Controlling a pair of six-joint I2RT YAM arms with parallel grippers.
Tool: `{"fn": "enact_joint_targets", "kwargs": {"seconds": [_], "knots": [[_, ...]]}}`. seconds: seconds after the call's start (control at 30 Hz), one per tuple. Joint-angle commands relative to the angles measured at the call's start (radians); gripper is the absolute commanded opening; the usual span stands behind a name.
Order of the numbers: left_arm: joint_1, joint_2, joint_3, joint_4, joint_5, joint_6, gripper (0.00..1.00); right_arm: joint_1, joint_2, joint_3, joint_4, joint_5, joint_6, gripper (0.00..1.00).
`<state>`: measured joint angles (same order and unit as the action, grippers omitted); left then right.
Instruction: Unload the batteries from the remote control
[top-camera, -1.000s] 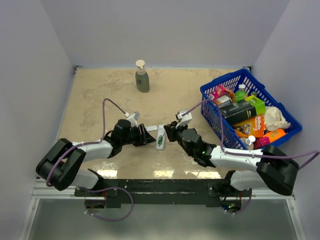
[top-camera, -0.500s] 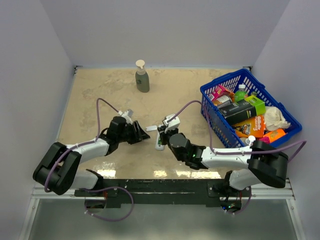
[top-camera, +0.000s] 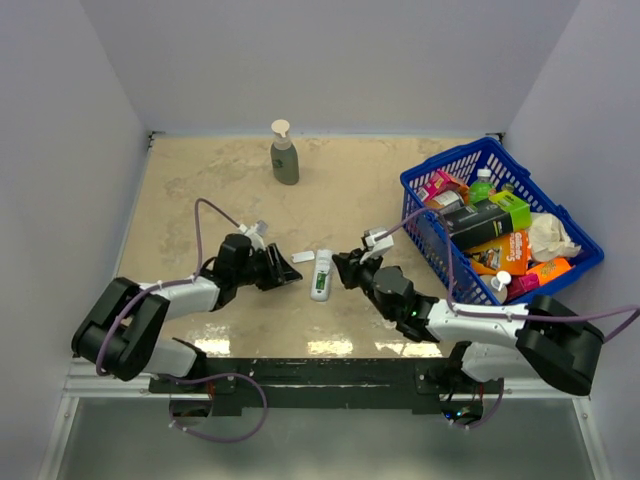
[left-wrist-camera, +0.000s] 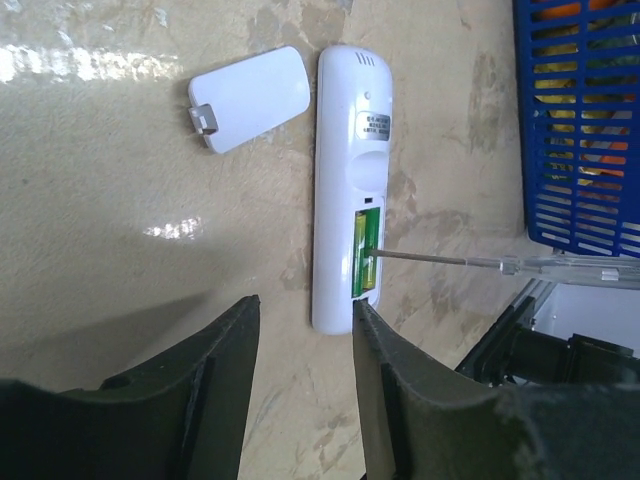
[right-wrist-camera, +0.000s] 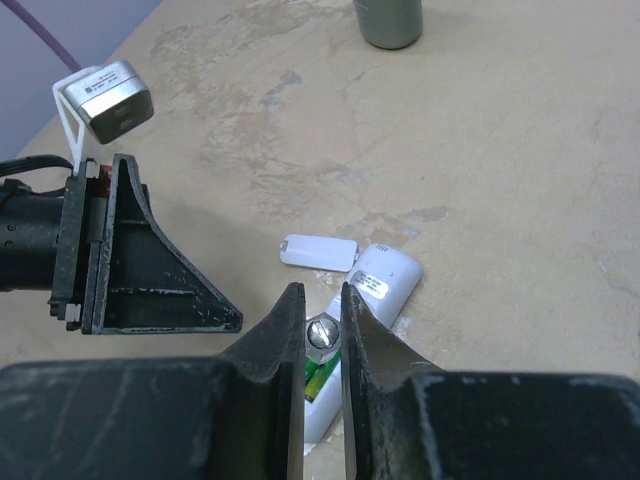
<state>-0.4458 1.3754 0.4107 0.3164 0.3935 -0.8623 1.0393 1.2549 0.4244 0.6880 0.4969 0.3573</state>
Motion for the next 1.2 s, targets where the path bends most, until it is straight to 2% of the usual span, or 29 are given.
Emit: {"fn": "enact_joint_targets", "kwargs": {"seconds": [0.0, 0.23, 0.47, 0.6, 0.8, 0.93, 1.17], "knots": [[-0.016, 0.045, -0.033, 0.145, 0.056, -0.044, 0.45, -0.030, -0.023, -0.087, -0.077, -0.101, 0.104, 0.00], [-0.022, 0.135, -0.018, 0.225, 0.096, -0.053, 0.42, -0.035, -0.066, -0.079, -0.093, -0.090, 0.062, 0.00], [-0.030, 0.151, -0.018, 0.245, 0.088, -0.061, 0.40, 0.001, -0.043, 0.039, -0.171, -0.054, -0.021, 0.00], [-0.028, 0.155, -0.018, 0.237, 0.077, -0.063, 0.40, 0.062, 0.043, 0.128, -0.243, -0.012, -0.067, 0.00], [-0.030, 0.154, -0.023, 0.219, 0.068, -0.064, 0.40, 0.064, 0.176, 0.197, -0.331, 0.006, -0.031, 0.00], [-0.030, 0.157, -0.032, 0.223, 0.064, -0.069, 0.39, 0.061, 0.195, 0.156, -0.302, 0.009, 0.023, 0.00], [-0.041, 0.162, -0.035, 0.243, 0.071, -0.078, 0.37, 0.027, 0.114, -0.035, -0.177, -0.037, 0.175, 0.00]]}}
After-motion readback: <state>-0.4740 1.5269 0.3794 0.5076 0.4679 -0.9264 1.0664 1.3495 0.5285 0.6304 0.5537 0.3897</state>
